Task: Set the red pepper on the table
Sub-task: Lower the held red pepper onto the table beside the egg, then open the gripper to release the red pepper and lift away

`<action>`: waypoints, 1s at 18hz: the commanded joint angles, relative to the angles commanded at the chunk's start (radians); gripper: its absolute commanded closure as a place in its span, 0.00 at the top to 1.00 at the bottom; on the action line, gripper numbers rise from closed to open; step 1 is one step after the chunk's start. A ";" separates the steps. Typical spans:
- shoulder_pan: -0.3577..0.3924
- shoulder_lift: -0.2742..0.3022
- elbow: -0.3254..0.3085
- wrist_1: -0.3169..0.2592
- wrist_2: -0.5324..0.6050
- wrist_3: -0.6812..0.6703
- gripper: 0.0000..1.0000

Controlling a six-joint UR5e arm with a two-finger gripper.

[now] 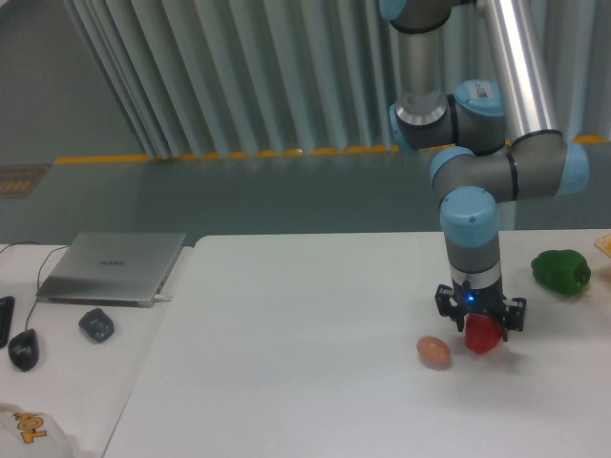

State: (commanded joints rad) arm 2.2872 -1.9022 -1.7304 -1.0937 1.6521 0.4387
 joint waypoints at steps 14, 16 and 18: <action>0.067 0.090 0.186 -0.118 -0.078 0.439 1.00; 0.090 0.104 0.187 -0.120 -0.090 0.544 1.00; 0.115 0.107 0.190 -0.120 -0.094 0.586 1.00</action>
State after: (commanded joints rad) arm 2.4021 -1.7948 -1.5401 -1.2134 1.5585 1.0245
